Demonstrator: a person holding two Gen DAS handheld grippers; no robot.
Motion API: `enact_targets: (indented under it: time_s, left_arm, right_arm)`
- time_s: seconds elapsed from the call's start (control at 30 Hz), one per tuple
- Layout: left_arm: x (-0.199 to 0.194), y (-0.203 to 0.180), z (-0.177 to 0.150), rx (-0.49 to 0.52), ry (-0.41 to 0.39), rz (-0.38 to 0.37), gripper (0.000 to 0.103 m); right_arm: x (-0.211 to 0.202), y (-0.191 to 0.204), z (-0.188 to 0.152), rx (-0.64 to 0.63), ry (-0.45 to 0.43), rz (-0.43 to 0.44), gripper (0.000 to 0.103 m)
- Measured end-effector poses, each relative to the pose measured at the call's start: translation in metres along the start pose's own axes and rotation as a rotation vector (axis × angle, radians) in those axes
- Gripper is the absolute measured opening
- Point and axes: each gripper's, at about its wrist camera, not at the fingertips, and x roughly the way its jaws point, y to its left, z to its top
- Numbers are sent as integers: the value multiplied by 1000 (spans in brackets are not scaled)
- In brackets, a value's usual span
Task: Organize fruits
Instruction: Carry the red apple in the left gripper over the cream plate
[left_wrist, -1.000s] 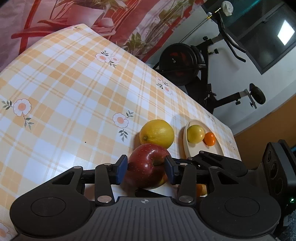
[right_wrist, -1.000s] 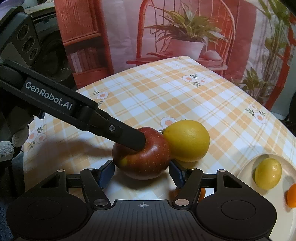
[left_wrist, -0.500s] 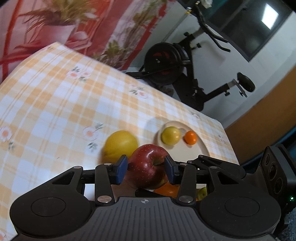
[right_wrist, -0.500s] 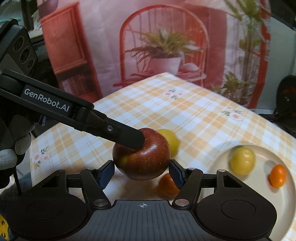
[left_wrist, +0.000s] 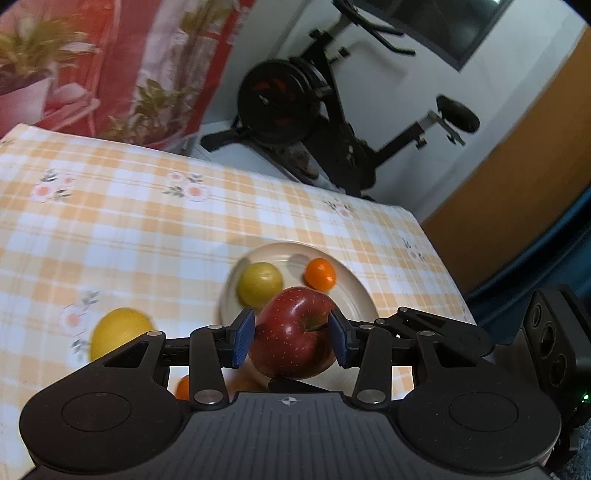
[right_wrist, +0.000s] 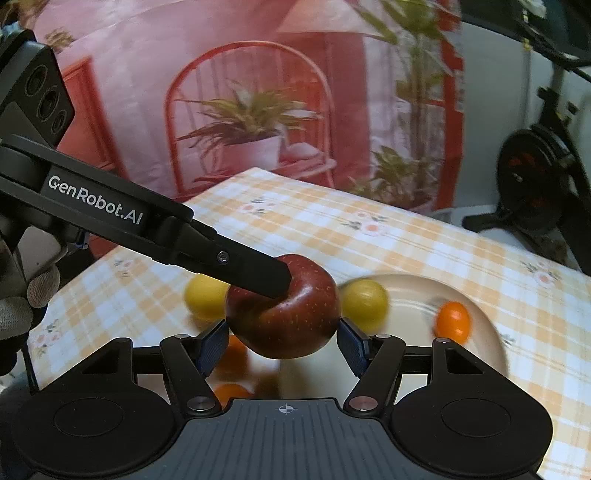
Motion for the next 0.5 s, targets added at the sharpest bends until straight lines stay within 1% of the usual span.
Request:
enact_targets:
  time_s: [0.2, 0.5]
  left_arm:
    - [23, -7, 4, 28, 47, 20, 46]
    - [41, 10, 7, -18, 88, 67, 46]
  right_arm:
    - [5, -26, -10, 62, 14, -6, 61]
    - [38, -34, -13, 67, 71, 34, 61]
